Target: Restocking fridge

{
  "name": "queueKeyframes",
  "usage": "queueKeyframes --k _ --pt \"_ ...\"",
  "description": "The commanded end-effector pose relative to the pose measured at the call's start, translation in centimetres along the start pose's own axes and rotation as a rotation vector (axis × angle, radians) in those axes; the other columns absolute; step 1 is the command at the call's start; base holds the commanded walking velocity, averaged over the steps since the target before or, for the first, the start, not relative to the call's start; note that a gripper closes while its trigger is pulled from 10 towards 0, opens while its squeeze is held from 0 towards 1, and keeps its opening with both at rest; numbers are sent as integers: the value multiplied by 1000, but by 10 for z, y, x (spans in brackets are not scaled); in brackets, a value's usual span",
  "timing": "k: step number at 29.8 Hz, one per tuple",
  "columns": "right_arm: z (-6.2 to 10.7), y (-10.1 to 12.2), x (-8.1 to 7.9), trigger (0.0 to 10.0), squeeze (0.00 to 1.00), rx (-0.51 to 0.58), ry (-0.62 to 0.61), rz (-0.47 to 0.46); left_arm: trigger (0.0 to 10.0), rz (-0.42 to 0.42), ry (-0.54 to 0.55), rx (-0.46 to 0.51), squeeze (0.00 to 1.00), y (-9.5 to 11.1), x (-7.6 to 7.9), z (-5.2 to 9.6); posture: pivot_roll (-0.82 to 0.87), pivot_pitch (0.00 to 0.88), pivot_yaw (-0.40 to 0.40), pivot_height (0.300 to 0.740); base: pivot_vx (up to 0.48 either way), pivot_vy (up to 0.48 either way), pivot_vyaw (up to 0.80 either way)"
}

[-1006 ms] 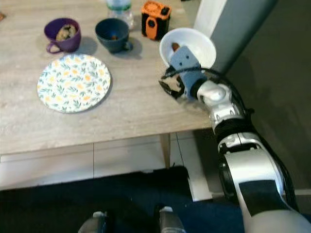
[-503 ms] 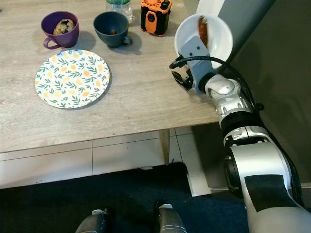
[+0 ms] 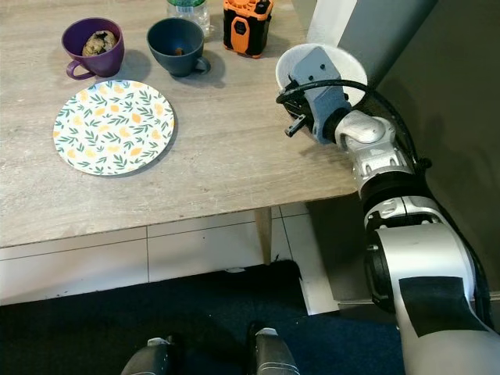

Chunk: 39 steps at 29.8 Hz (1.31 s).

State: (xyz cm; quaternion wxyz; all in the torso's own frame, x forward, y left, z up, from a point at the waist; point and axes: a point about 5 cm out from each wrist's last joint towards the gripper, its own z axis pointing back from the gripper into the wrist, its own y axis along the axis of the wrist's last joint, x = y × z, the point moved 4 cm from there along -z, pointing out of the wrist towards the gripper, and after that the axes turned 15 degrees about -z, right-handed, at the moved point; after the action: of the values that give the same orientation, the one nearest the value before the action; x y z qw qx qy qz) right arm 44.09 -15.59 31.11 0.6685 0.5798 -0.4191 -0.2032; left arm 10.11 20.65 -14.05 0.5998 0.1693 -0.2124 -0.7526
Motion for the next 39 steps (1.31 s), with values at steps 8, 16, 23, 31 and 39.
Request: queueKeyframes --k 8,16,23,31,39 --pt "7 -11 -29 0 0 13 246 65 10000 13 47 -3 0 8 -11 -3 -53 332 -54 740 0 0 0" --pt "9 -17 -66 0 0 89 428 57 10000 -1 149 -19 0 10 -43 4 -33 293 -34 740 0 0 0" --pt "18 -12 -84 0 0 168 522 25 10000 -98 281 -154 0 -8 -93 26 -21 264 -16 740 0 0 0" --pt "28 -21 -95 0 0 149 550 40 10000 -289 364 -278 0 -14 -127 45 -20 247 -4 740 0 0 0" --pt "50 -31 -123 0 0 116 631 66 10000 -61 409 -44 0 38 -120 23 -31 223 0 740 0 0 0"
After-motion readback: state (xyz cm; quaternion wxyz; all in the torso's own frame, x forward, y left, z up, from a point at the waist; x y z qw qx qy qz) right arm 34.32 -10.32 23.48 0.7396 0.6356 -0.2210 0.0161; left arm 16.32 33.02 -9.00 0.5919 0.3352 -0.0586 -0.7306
